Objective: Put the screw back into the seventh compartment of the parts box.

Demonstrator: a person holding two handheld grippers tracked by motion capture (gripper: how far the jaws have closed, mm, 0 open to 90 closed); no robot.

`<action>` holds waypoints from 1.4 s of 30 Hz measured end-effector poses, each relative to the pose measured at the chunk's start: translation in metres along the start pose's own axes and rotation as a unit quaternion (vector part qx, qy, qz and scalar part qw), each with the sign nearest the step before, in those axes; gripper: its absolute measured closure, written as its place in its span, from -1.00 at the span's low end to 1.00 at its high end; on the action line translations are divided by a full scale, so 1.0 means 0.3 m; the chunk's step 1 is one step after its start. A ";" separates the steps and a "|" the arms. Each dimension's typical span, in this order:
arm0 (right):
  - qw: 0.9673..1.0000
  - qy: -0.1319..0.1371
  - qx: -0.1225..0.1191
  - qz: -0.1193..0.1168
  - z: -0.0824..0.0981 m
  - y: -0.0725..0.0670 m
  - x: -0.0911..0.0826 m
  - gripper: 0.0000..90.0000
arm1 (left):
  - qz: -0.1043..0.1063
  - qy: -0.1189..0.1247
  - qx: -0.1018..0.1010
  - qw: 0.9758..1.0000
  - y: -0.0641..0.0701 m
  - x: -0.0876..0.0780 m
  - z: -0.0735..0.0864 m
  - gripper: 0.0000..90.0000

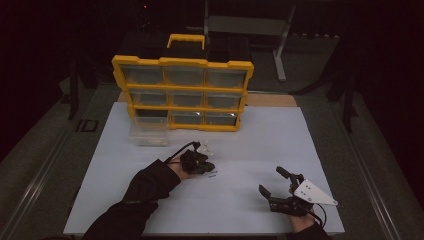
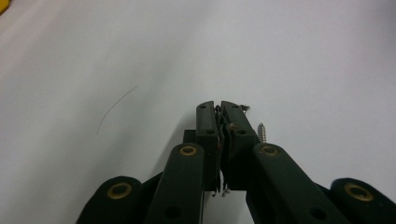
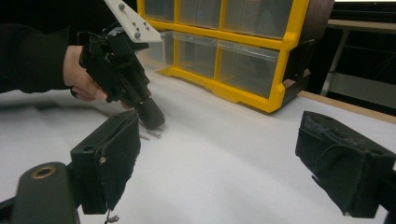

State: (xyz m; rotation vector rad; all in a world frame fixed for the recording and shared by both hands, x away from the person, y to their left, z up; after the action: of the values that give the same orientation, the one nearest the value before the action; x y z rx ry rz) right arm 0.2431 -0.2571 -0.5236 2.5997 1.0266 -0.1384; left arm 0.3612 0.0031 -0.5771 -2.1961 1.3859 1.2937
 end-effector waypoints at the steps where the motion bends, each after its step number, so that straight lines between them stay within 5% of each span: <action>1: 1.000 0.000 0.000 0.000 0.000 0.000 0.000 -0.69 | 0.000 0.003 -0.005 1.000 0.001 0.000 -0.001 0.91; 23: 1.000 0.000 -0.001 0.002 -0.003 0.000 -0.004 -0.69 | -0.002 0.045 -0.013 0.999 0.011 -0.198 -0.078 0.92; 42: 1.000 0.000 0.000 0.001 -0.002 0.000 -0.003 -0.69 | -0.025 0.101 -0.049 0.993 -0.044 -0.384 -0.107 0.92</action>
State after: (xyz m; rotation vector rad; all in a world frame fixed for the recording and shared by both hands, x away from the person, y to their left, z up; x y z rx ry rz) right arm 0.2424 -0.2575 -0.5229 2.6003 1.0246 -0.1376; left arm 0.3714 0.0607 -0.4720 -2.4709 1.3505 1.1741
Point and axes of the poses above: each handheld gripper's, and its own axes: x roughly forward along the jaws, z roughly out of its underside, y roughly to its right, the point moved 5 cm from there along x, roughly forward along the jaws, and after that the axes turned 15 degrees about -x, right-handed, at the moved point
